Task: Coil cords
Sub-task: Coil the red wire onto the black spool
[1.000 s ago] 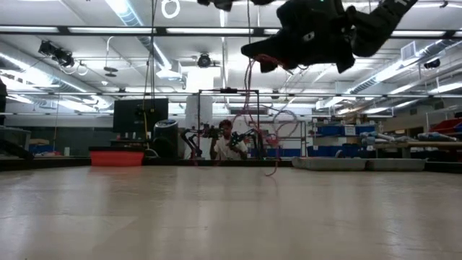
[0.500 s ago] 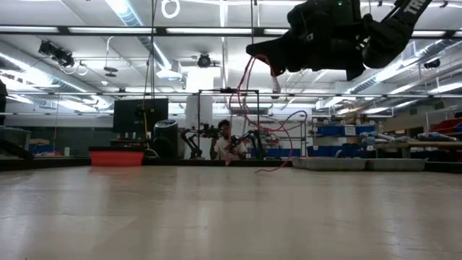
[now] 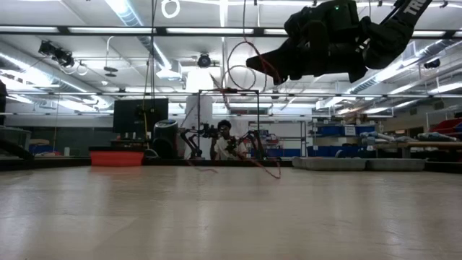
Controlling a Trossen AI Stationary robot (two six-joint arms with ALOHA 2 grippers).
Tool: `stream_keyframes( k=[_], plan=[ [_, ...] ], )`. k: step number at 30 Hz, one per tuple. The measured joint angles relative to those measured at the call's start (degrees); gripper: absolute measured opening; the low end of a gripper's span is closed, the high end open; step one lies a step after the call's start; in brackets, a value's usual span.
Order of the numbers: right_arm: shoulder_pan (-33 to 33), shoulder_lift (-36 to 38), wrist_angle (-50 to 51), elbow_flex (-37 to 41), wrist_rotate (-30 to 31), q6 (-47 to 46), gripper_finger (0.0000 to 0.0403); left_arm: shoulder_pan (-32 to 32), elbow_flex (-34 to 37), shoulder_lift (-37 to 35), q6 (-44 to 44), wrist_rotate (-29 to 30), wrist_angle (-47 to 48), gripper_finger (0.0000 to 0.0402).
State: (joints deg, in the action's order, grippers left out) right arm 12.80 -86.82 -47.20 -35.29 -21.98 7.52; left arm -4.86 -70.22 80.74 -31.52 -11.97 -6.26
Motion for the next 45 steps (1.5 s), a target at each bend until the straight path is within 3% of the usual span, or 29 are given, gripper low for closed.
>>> stream_keyframes(
  k=[12,18,24,32,35,38,45],
  plan=[
    [2.6,2.1,6.9,-0.1,2.0,-1.7,0.0053,0.0,0.0,0.1,0.1,3.0,1.9,0.0000],
    [3.5,7.9,16.5,-0.1,6.4,0.6,0.0084,0.0,0.0,0.1,0.2,5.2,4.2,0.0000],
    [0.1,9.4,14.2,-0.1,2.0,0.0,0.0095,0.0,0.0,0.1,0.1,8.9,4.3,0.0000],
    [-7.0,5.8,7.5,-0.1,15.1,15.2,0.0093,0.0,0.0,0.1,0.2,12.8,3.8,0.0000],
    [-7.5,5.4,4.7,-0.1,20.5,13.1,0.0093,0.0,0.0,0.1,0.2,12.8,3.1,0.0000],
    [-7.0,5.4,4.1,-0.1,20.9,6.3,0.0093,0.0,0.0,0.1,0.2,12.8,2.4,0.0000],
    [-8.3,5.4,4.7,-0.1,25.6,14.2,0.0093,0.0,0.0,0.1,0.3,12.9,0.8,0.0000]
  ],
)
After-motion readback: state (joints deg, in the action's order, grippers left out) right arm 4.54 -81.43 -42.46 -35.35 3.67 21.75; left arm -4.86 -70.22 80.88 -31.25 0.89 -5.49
